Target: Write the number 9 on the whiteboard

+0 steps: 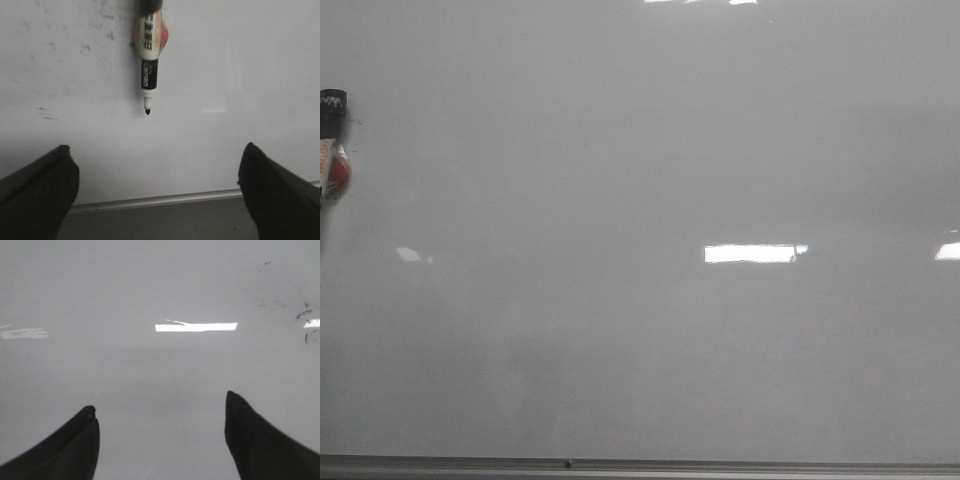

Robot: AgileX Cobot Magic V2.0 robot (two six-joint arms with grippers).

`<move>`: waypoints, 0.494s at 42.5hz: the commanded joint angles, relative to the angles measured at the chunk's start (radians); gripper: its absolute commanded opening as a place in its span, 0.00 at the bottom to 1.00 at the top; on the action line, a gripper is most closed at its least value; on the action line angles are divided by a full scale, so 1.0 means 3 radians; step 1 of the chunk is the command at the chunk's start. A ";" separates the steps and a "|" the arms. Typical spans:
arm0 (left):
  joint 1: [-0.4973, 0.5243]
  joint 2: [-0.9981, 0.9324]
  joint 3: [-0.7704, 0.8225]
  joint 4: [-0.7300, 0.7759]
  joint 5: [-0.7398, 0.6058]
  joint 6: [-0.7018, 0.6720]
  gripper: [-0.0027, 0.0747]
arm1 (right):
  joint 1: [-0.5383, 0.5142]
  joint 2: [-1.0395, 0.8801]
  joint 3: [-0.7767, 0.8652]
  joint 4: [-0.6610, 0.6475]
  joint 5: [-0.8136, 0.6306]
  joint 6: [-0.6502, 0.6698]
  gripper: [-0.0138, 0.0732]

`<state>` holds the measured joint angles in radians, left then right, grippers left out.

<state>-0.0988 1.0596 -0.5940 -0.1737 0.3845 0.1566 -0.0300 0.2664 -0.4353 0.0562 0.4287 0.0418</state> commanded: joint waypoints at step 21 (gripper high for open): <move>-0.0189 0.1359 -0.0272 0.0202 -0.1762 0.0022 0.62 | -0.0018 0.0053 -0.0122 -0.0038 -0.0264 -0.0014 0.79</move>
<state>-0.1504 1.4721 -0.6463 -0.1125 -0.0316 0.1633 -0.0300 0.2664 -0.4353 0.0562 0.4287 0.0418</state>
